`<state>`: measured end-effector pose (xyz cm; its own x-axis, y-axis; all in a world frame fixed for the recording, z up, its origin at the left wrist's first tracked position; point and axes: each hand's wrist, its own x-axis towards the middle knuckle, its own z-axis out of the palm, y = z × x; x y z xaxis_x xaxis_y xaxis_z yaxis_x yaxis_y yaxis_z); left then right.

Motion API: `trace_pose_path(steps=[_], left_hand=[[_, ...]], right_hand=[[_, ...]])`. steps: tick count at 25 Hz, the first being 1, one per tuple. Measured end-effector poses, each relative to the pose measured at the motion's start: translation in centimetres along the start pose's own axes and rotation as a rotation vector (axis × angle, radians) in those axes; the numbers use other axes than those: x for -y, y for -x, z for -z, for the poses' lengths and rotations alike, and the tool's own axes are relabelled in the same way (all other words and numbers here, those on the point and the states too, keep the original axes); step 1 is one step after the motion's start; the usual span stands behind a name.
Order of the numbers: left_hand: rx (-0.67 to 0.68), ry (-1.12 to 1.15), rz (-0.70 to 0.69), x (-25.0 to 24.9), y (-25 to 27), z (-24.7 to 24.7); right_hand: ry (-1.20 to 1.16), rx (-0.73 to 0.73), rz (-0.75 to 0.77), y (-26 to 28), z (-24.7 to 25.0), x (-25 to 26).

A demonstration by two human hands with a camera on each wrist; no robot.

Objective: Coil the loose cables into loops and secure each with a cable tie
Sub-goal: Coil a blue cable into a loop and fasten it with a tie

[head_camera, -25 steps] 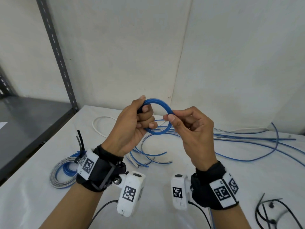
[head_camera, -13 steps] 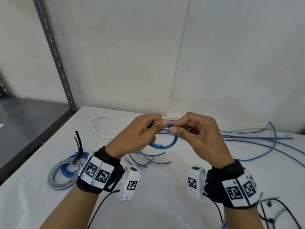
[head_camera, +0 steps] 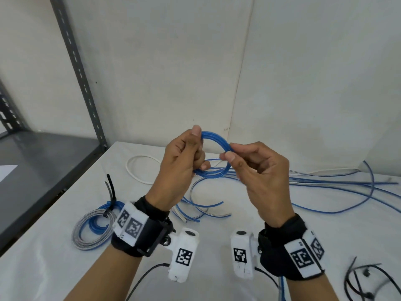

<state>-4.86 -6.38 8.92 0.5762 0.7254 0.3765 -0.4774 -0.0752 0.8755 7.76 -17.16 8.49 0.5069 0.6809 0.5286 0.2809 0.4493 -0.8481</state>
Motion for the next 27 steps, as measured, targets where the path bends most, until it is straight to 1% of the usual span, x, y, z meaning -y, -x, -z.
trace_pose_path(steps=[2, 3, 4, 6, 7, 9, 11, 13, 18, 21, 23, 24, 25, 27], left_hand=[[0.057, -0.102, 0.009, -0.1, 0.0, 0.4], [0.111, -0.167, 0.031, -0.2, 0.0, 0.8], [0.18, -0.26, 0.044, -0.2, 0.0, 1.1], [0.301, -0.5, 0.021, -0.3, 0.2, 1.5], [0.327, -0.592, -0.003, -0.2, 0.3, 1.5], [0.295, -0.671, -0.07, 0.1, 0.3, 1.5], [0.204, -0.613, -0.132, 0.4, 0.1, 1.5], [0.095, -0.455, -0.145, 0.3, -0.2, 1.6], [-0.106, -0.017, -0.067, -0.1, -0.7, 1.1], [-0.179, 0.092, -0.01, 0.1, -0.4, 0.0], [-0.142, 0.077, 0.039, 0.1, -0.2, -0.3], [-0.079, 0.024, 0.074, -0.1, -0.1, -0.2], [0.002, -0.075, 0.111, -0.2, 0.0, 0.1], [0.175, -0.371, 0.137, -0.3, 0.2, 0.9]], right_hand=[[0.049, -0.005, 0.032, -0.2, 0.7, 0.1], [0.097, 0.026, 0.037, -0.3, 1.2, 0.2], [0.164, 0.082, 0.039, -0.3, 1.6, 0.1], [0.308, 0.233, 0.05, -0.3, 2.2, -0.1], [0.36, 0.279, 0.055, -0.3, 2.4, -0.2], [0.392, 0.276, 0.063, -0.4, 2.3, -0.4], [0.345, 0.216, 0.048, -0.4, 2.1, -0.4], [0.269, 0.151, 0.036, -0.5, 2.0, -0.3], [0.106, 0.04, 0.019, -0.4, 1.1, -0.6], [0.065, 0.002, 0.007, 0.1, -0.2, -0.7], [0.073, -0.027, 0.035, -0.1, 0.1, -0.7], [0.091, -0.02, 0.051, -0.3, 0.7, -0.7], [0.127, 0.013, 0.058, -0.5, 1.3, -0.7], [0.259, 0.136, 0.054, -0.7, 2.2, -0.8]])
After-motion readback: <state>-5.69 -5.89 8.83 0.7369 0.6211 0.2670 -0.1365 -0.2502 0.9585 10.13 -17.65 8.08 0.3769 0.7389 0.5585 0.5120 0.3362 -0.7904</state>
